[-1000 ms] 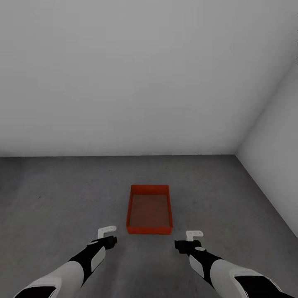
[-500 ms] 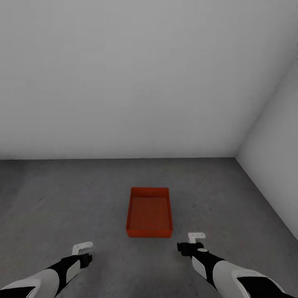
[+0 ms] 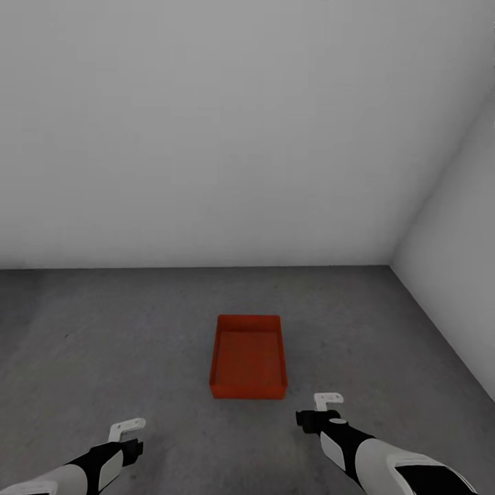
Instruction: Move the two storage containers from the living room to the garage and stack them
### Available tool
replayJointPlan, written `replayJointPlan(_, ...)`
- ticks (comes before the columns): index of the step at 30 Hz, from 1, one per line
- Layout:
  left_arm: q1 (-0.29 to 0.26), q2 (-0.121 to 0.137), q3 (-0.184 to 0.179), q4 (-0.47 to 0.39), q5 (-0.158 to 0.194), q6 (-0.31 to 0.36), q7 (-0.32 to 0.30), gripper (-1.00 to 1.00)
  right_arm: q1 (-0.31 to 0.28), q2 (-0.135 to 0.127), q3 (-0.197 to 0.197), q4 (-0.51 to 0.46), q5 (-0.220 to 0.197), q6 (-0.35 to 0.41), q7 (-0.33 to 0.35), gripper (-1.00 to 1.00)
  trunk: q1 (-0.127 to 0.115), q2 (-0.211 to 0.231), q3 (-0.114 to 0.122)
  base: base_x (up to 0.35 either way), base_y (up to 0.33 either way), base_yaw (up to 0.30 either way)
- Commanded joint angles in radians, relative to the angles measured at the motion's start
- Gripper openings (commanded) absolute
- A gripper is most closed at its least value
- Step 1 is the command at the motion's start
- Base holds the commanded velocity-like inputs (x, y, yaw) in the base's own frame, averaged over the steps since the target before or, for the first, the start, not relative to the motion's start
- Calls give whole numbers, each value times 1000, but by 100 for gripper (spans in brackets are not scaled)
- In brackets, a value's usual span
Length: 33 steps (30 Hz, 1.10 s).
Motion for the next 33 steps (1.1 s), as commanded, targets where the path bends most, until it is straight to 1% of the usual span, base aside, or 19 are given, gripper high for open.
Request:
replayJointPlan(1,0,0,3,0,5,3,2,100,-1,1,-1,4,2,-6,-4,100,0,-1,-1,0,0,0)
replayJointPlan(12,2,-1,3,1,5,11,4,100,-1,1,-1,3,3,-11,-2,100,0,-1,0,0,0,0)
replayJointPlan(14,10,-1,3,1,5,12,4,100,-1,2,-1,3,3,-10,-2,100,0,-1,0,0,0,0)
replayJointPlan(16,29,-1,3,0,5,10,3,100,16,-3,-1,2,5,-3,-2,100,0,-1,0,0,0,0)
replayJointPlan(18,55,0,3,0,5,6,2,100,86,-27,1,1,9,14,1,100,0,-1,0,0,0,0)
replayJointPlan(19,62,0,3,0,5,5,2,100,106,-33,1,1,9,17,1,100,0,-1,0,0,0,0)
replayJointPlan(20,83,1,3,0,5,3,2,100,160,-47,2,1,11,22,3,100,0,-1,0,0,0,0)
replayJointPlan(21,90,1,3,0,5,3,2,100,175,-50,2,0,11,23,3,100,0,-1,0,0,0,0)
replayJointPlan(23,113,1,3,0,5,2,2,100,223,-66,3,0,11,22,5,100,0,-1,0,0,0,0)
replayJointPlan(24,119,1,3,0,5,2,2,100,234,-71,4,0,12,21,4,100,0,-1,0,0,0,0)
replayJointPlan(26,147,0,3,0,4,2,1,100,293,-87,5,0,11,15,-3,100,0,-1,0,0,0,0)
replayJointPlan(27,155,-1,3,0,4,1,1,100,312,-90,5,0,11,13,-5,100,0,-1,0,0,0,0)
replayJointPlan(29,190,-2,3,0,4,1,1,100,409,-97,5,0,10,-17,-9,100,0,-1,1,0,0,-30)
replayJointPlan(31,205,-2,3,0,4,1,1,100,450,-99,5,0,10,-43,-10,100,0,-1,2,0,0,-74)
replayJointPlan(32,219,-2,3,0,4,1,1,100,483,-100,5,0,10,-70,-10,100,0,-1,3,0,0,-98)
replayJointPlan(33,226,-2,3,0,4,1,1,100,497,-100,5,0,10,-81,-11,100,0,-1,4,0,0,-104)
